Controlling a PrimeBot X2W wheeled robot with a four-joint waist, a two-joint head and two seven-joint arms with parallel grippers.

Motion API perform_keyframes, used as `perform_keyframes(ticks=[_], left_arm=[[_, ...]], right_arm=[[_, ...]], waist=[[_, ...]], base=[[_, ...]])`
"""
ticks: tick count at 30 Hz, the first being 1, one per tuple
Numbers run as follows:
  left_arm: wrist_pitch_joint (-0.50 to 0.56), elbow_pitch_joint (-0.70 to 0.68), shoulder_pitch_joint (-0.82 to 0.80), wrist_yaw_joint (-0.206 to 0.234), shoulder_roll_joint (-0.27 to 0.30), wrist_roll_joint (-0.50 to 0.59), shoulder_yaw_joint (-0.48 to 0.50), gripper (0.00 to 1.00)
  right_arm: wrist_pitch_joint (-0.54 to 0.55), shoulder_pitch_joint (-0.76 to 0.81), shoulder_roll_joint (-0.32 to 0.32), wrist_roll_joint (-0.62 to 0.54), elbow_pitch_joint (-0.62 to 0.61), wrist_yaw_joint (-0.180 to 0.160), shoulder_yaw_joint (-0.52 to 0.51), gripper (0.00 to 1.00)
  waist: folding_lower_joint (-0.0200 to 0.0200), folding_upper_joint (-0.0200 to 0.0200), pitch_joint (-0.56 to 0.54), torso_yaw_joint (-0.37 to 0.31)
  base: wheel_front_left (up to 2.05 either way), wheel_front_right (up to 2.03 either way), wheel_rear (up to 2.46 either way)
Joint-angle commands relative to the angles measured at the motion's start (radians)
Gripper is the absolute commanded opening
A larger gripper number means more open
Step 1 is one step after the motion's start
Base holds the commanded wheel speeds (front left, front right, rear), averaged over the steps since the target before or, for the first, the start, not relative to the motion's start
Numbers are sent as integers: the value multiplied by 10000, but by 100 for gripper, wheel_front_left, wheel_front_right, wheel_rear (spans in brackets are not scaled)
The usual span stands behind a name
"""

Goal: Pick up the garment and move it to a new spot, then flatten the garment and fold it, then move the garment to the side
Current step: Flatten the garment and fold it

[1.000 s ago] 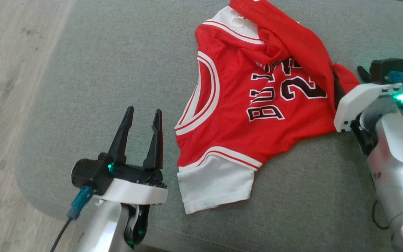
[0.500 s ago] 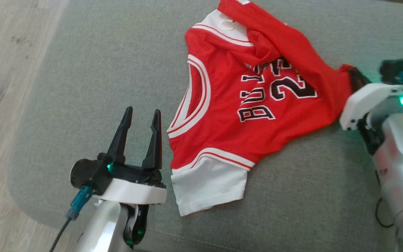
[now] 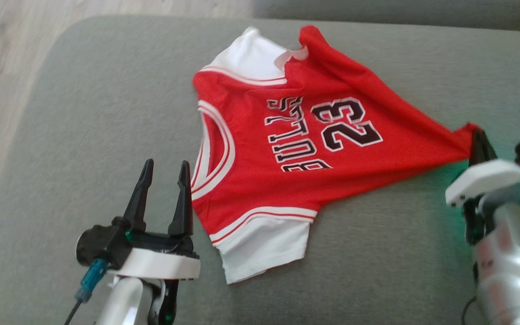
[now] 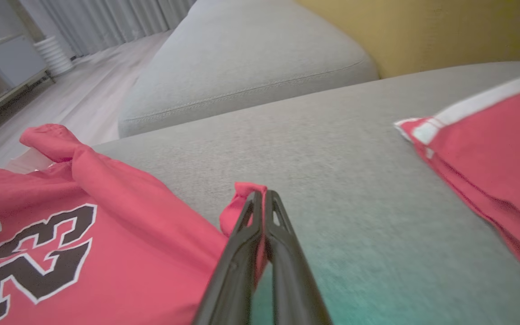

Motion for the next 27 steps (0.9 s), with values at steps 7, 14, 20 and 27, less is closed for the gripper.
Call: perform_keyframes(ticks=[7,14,20,27], left_arm=[[-53,-338,150,-39,35,189,639,100],[-53,-311,446,-40,35,188,709,100],[-53,-354,441,-84,35,301,769,100],[-53,-400,143,-184,35,502,870,100]], right_arm=[[-142,1302,527,-556,-1554,-9,-921,0],[-211,2445,546,827,-1895,-9,275,100],[-631,2631,548,1379,-3966,-9,2054,100],[-770,3693,548,1385,-7022,-9,3387,100]], waist=[[1,0,-786,-1035],[1,0,-1207,-1289],[1,0,-1232,-1403],[1,0,-824,-1492]], base=[[0,0,0],[0,0,0],[0,0,0],[0,0,0]])
